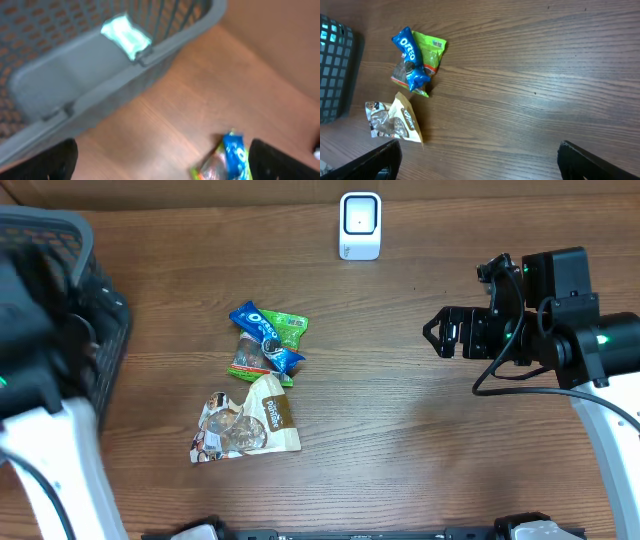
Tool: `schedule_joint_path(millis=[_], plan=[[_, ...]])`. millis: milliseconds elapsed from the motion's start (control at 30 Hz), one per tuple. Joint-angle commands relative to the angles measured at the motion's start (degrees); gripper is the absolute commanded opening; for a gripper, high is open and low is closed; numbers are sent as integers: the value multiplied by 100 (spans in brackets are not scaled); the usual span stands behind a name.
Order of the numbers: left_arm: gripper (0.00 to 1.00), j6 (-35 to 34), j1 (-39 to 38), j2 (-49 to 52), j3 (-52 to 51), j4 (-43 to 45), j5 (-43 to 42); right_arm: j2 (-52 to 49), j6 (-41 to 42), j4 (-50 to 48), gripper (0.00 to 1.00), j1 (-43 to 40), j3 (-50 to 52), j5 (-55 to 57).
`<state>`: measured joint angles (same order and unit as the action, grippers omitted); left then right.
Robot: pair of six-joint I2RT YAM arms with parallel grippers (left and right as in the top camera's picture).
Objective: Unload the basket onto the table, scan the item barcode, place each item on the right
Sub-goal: 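Grasp the mint-green toilet tissue pack with the left gripper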
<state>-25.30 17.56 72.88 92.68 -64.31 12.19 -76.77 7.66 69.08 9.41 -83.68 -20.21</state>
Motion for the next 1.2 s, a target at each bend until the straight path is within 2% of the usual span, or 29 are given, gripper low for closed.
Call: schedule_joint_path(millis=[0, 133, 233, 300, 367, 467, 600, 733, 900, 1167], plan=[[100, -175, -87, -1152, -1078, 1220, 496, 13, -44, 9, 100, 24, -146, -48], [100, 337, 24, -1729, -1799, 3405, 721, 13, -44, -2, 100, 24, -144, -48], [100, 704, 245, -1449, -1729, 4251, 892, 13, -44, -2, 100, 24, -144, -48], [100, 881, 468, -1073, -1467, 4409, 876, 13, -44, 2, 100, 24, -146, -48], [100, 883, 734, -518, -881, 4127, 868, 13, -42, 11, 100, 24, -144, -50], [100, 833, 1147, 382, 369, 3241, 734, 13, -39, 39, 100, 24, -144, -50], [100, 474, 1742, 1624, 2229, 1886, 391, 13, -39, 44, 100, 24, -144, -50], [100, 136, 2194, 2758, 3526, 804, -57, 13, -39, 42, 100, 24, -146, -50], [100, 59, 2498, 3985, 3862, 365, -1108, 13, -17, 13, 100, 24, -144, -59], [98, 17, 2367, 5576, 3862, 208, -1207, 13, -20, 66, 100, 24, -144, -160]])
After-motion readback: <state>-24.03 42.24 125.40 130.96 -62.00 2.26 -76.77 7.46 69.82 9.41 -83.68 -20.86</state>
